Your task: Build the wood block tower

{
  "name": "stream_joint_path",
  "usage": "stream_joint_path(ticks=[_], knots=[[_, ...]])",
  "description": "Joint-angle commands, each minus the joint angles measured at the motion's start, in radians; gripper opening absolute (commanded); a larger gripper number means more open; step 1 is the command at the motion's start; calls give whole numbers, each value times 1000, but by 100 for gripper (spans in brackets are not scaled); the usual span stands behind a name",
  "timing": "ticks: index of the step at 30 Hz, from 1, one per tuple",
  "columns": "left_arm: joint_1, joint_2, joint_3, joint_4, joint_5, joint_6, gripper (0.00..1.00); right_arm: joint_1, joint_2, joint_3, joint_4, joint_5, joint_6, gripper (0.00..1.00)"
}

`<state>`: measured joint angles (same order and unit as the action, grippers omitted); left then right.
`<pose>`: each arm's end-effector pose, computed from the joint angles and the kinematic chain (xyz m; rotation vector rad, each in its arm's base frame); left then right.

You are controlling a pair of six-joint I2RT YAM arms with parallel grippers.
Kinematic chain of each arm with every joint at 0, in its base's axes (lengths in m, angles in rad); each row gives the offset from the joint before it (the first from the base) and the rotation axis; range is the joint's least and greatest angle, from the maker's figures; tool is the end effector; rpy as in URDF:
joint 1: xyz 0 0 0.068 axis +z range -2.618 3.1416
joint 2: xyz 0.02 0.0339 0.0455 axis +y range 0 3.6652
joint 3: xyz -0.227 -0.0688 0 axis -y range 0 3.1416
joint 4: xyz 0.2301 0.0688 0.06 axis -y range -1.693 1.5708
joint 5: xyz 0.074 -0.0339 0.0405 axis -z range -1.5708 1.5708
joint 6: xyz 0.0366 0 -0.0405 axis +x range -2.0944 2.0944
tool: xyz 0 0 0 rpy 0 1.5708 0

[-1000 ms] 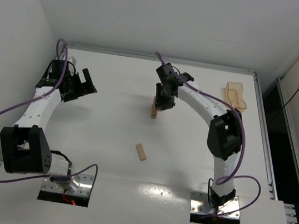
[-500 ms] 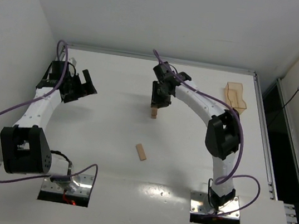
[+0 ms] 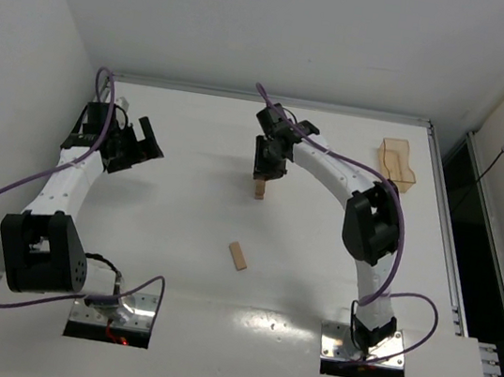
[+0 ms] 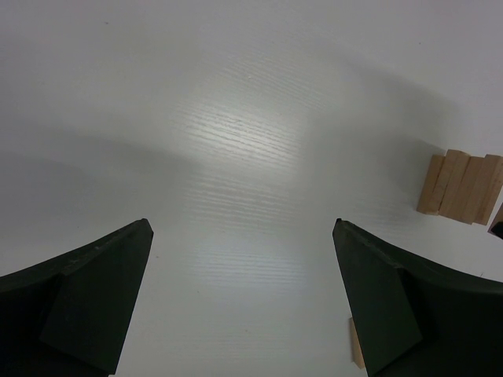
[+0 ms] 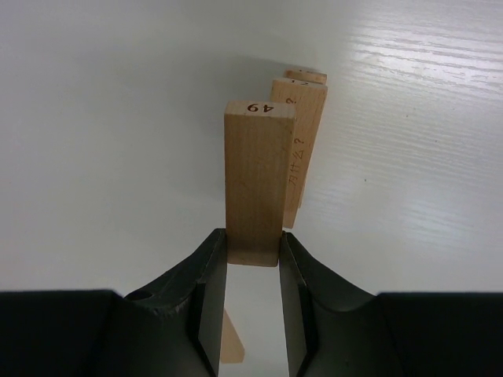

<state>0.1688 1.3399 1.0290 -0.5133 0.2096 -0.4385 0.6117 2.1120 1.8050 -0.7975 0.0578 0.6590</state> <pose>0.2773 0.0395 0.2406 -0.6240 2.3226 -0.3770 0.3484 0.2418 0.1970 0.0828 2.7137 0.3194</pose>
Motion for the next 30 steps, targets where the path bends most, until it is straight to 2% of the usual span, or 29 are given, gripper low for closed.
stream_joint_path(ticks=[1,14,24,30], knots=[[-3,-31,-1,30,-1,-9,100,6,6,40,23,30,10,0],[-3,-31,-10,30,8,-9,100,6,16,40,23,43,1,0],[-3,-31,-10,30,8,-9,100,6,16,31,23,53,1,14],[-3,-31,-10,30,8,-9,100,6,25,31,32,66,1,17]])
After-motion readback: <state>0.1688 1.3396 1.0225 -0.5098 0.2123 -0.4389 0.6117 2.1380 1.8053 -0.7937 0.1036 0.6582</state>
